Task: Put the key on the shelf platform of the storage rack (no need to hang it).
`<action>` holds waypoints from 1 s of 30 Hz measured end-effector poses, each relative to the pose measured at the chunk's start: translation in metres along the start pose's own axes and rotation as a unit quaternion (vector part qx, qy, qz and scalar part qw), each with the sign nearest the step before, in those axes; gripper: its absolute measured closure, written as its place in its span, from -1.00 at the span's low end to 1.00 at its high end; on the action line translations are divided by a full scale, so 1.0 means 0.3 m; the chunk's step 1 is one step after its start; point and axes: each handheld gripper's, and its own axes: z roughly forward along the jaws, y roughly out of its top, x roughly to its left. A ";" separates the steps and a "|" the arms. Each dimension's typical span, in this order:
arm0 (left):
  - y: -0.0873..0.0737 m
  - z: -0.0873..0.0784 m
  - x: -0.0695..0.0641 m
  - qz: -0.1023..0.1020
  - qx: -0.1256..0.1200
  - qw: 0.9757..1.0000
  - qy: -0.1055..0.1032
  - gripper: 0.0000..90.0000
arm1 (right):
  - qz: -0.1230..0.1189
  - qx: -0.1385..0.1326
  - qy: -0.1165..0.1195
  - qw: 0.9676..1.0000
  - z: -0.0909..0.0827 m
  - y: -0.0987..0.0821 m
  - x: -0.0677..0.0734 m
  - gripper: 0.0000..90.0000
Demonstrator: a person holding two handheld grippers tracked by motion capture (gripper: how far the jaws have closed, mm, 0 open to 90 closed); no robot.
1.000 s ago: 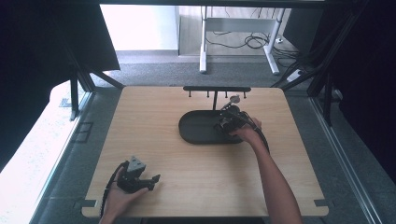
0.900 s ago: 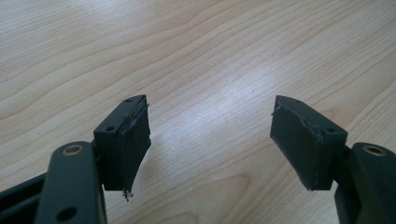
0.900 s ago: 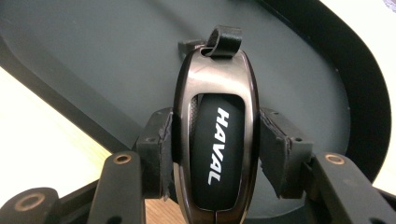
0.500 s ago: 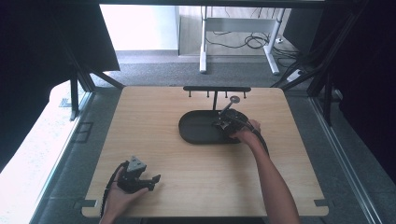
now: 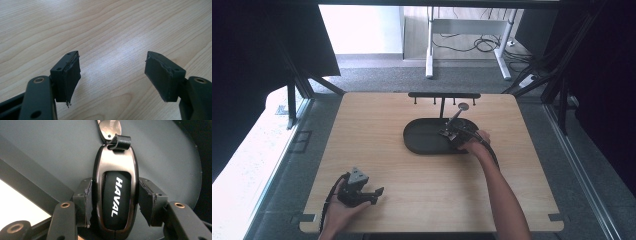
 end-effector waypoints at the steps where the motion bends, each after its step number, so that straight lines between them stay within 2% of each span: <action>1: 0.000 0.000 0.000 0.000 0.000 1.000 0.000 -0.36 | 0.002 -0.001 0.001 1.000 0.000 -0.001 0.000 0.08; 3: 0.000 0.000 0.000 0.000 0.001 1.000 0.001 -0.36 | 0.000 -0.001 0.000 1.000 0.000 -0.004 -0.001 0.05; 4: 0.000 0.000 -0.001 0.000 0.000 1.000 0.000 -0.36 | 0.003 -0.008 -0.004 1.000 -0.006 -0.006 0.001 -0.04; 8: 0.001 0.001 -0.002 0.003 0.000 1.000 0.000 -0.36 | 0.005 -0.021 -0.008 1.000 -0.026 -0.013 0.008 -0.10; 10: 0.001 0.002 -0.003 0.003 0.000 1.000 -0.001 -0.36 | 0.003 -0.025 -0.010 1.000 -0.031 -0.015 0.011 -0.11; 13: 0.002 0.003 -0.007 0.005 0.001 1.000 0.000 -0.36 | -0.004 -0.048 -0.004 0.999 -0.052 -0.027 0.022 -0.11; 19: 0.002 0.005 -0.010 0.007 0.001 1.000 -0.002 -0.36 | -0.006 -0.060 0.000 0.998 -0.082 -0.038 0.033 -0.11; 21: 0.003 0.004 -0.010 0.007 0.002 1.000 -0.002 -0.36 | -0.010 -0.073 0.000 0.997 -0.104 -0.040 0.041 -0.11; 23: 0.003 0.004 -0.011 0.007 0.002 1.000 -0.002 -0.36 | -0.009 -0.091 0.009 0.996 -0.135 -0.046 0.054 -0.09; 27: 0.003 0.006 -0.015 0.009 0.003 1.000 -0.003 -0.36 | -0.012 -0.104 0.017 0.994 -0.162 -0.055 0.064 -0.07; 30: 0.003 0.007 -0.018 0.012 0.005 1.000 -0.004 -0.36 | -0.013 -0.118 0.031 0.992 -0.179 -0.074 0.076 -0.03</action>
